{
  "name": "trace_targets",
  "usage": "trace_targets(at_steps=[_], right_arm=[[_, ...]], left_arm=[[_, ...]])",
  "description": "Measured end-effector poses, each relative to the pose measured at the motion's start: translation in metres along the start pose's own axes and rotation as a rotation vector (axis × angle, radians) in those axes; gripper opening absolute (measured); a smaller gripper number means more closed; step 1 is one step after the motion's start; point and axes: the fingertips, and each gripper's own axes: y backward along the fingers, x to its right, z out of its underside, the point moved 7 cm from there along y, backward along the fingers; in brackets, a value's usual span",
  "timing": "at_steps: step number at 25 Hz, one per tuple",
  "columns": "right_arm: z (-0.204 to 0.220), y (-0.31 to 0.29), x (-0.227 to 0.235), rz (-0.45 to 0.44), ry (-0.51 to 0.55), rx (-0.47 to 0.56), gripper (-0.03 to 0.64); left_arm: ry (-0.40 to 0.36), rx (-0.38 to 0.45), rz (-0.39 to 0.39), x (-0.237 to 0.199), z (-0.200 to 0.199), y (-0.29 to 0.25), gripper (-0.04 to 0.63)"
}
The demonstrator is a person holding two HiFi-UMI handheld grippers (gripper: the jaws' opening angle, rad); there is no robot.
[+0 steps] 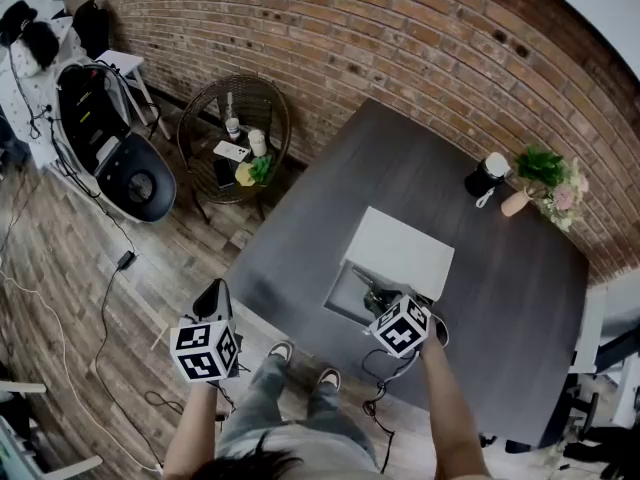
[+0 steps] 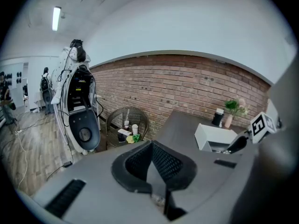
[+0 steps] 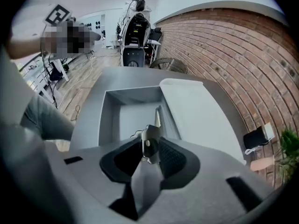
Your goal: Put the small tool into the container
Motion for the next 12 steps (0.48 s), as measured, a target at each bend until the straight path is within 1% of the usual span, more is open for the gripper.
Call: trace_targets(at_steps=[9,12], right_arm=[[0.0036,-0.0018,-0.0071,-0.029,-0.012,0.002,0.140],[0.0016,0.0009,-0.0086,-0.034,-0.028,0.020,0.147]], left_arm=[[-0.014,-0.004,0.025,0.0072,0.0029,-0.0026,0.002],[-0.015,-0.004,0.027,0.0080,0.0014,-0.0031,0.002]])
